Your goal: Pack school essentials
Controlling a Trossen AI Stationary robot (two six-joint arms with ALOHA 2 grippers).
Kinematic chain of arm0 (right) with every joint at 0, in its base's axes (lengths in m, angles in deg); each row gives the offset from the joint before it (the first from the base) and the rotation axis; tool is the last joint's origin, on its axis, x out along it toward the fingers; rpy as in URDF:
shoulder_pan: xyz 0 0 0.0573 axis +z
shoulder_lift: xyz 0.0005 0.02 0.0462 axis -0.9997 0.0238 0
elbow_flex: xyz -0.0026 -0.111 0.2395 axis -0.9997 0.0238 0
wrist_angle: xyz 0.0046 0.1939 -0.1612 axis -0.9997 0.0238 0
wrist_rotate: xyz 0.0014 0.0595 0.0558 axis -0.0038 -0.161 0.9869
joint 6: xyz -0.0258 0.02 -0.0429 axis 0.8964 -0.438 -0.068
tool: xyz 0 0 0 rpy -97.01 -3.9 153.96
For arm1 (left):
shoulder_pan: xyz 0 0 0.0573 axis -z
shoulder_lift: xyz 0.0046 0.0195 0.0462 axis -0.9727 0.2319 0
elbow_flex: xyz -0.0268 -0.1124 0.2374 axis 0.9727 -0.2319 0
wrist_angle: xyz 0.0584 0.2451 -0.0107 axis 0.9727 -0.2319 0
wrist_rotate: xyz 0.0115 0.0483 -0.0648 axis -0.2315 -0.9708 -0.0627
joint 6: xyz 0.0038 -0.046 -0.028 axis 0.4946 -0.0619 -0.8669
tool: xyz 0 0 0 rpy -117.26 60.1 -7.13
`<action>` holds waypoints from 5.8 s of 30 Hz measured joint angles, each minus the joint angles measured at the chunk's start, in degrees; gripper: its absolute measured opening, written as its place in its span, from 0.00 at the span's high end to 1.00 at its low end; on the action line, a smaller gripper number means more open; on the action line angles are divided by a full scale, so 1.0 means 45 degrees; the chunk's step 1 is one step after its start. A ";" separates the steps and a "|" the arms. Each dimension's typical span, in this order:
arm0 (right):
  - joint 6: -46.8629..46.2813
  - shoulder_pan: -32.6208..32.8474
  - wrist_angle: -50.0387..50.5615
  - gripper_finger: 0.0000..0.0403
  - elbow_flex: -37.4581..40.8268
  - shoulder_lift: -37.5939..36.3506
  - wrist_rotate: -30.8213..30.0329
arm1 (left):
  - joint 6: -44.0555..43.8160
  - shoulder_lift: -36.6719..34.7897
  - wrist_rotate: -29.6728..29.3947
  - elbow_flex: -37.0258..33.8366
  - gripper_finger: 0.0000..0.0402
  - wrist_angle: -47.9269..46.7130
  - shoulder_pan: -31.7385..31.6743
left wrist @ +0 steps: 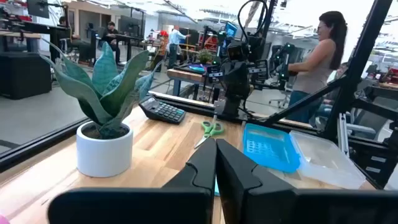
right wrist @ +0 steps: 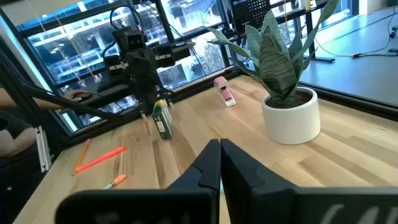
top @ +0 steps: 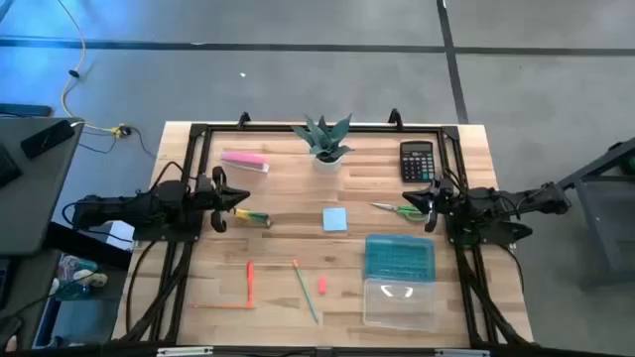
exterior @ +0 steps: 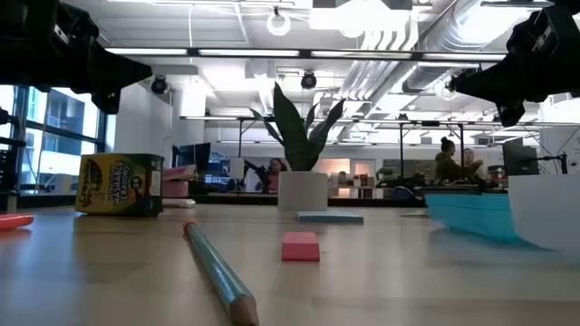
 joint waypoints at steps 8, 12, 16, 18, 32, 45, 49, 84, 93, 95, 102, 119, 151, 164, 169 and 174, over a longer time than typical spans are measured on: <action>-0.0004 0.0001 0.0000 1.00 -0.0004 0.0000 0.0000 | 0.0000 0.0000 0.0000 0.0000 1.00 -0.0004 0.0000; -0.0002 -0.0001 0.0000 1.00 -0.0004 0.0000 0.0000 | 0.0000 0.0003 -0.0005 0.0000 1.00 -0.0001 0.0002; -0.0004 0.0000 0.0000 1.00 -0.0004 0.0000 0.0000 | 0.0000 0.0005 -0.0001 0.0000 1.00 -0.0004 0.0005; -0.0004 -0.0003 0.0000 1.00 -0.0004 0.0005 0.0000 | 0.0000 0.0001 -0.0005 0.0000 1.00 0.0001 0.0005; -0.0004 -0.0004 0.0000 1.00 -0.0004 0.0000 0.0000 | 0.0000 0.0004 -0.0004 0.0000 1.00 -0.0002 0.0001; -0.0004 -0.0001 0.0000 1.00 -0.0001 0.0000 0.0000 | 0.0000 0.0005 -0.0005 0.0005 1.00 -0.0004 0.0005; -0.0004 -0.0002 0.0000 1.00 -0.0004 0.0000 0.0000 | 0.0000 0.0000 -0.0003 0.0000 1.00 -0.0004 0.0000; 0.0000 0.0000 0.0000 1.00 0.0000 0.0004 0.0000 | 0.0084 0.0000 -0.0052 0.0000 1.00 -0.0004 0.0005; 0.0000 -0.0004 0.0000 1.00 -0.0004 0.0004 0.0000 | 0.0432 0.0002 -0.0048 0.0002 1.00 0.0001 0.0005; -0.0004 -0.0004 0.0000 1.00 -0.0004 0.0005 0.0000 | 0.0432 0.0005 -0.0029 0.0005 1.00 0.0006 0.0005; -0.0004 -0.0004 0.0000 1.00 -0.0004 0.0000 0.0000 | -0.0251 0.0005 -0.0176 0.0000 1.00 0.0148 0.0005; -0.0004 0.0000 0.0000 1.00 -0.0004 0.0002 0.0000 | -0.1928 0.0005 -0.0029 0.0000 0.88 0.0516 0.0005; -0.0004 0.0001 0.0000 1.00 -0.0004 0.0002 0.0000 | -0.6012 0.0729 -0.0439 0.2371 0.61 0.1622 0.0004; -0.0004 0.0001 0.0000 1.00 -0.0004 0.0004 0.0000 | -0.7430 0.4412 -0.0352 0.7107 0.61 -0.4467 0.0003; -0.0001 -0.0002 0.0000 1.00 -0.0002 0.0000 0.0000 | -0.8652 0.6081 0.0252 0.8592 0.61 -0.6571 0.0068; -0.0003 -0.0004 0.0000 1.00 -0.0004 0.0005 0.0000 | -1.0024 0.7565 0.0692 0.9624 0.61 -0.8161 0.0770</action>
